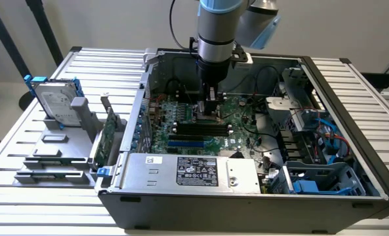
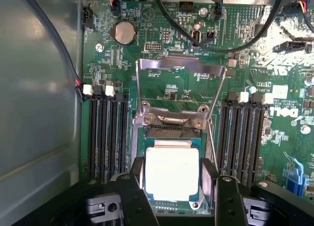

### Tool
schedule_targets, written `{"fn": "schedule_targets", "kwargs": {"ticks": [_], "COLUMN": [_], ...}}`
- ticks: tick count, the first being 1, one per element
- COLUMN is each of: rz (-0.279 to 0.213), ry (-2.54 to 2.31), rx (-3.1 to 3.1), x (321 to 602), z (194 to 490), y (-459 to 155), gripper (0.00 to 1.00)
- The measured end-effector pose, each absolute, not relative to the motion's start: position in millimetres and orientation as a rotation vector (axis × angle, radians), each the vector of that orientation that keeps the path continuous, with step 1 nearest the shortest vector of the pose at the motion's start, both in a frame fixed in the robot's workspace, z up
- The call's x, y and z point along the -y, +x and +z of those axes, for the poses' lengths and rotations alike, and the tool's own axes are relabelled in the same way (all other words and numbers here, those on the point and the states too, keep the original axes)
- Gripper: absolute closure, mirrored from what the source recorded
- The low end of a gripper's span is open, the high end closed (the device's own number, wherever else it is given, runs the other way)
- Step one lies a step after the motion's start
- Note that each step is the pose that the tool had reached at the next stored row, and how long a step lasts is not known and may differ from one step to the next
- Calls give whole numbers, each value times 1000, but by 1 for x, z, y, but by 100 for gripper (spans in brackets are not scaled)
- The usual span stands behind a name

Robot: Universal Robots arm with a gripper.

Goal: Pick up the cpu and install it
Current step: 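Place the cpu into insertion slot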

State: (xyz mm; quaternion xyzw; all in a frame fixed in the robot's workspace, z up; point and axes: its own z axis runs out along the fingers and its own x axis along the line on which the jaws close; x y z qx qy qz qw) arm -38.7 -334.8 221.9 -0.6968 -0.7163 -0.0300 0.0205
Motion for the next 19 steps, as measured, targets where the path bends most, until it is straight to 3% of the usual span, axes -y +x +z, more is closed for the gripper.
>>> {"fn": "schedule_targets", "kwargs": {"ticks": [8, 19], "rz": [-135, -153], "ry": [-2211, -2253], "rx": [2208, 2187], "x": [335, 331], "z": [217, 209], "y": [-42, -50], "gripper": [45, 45]}}
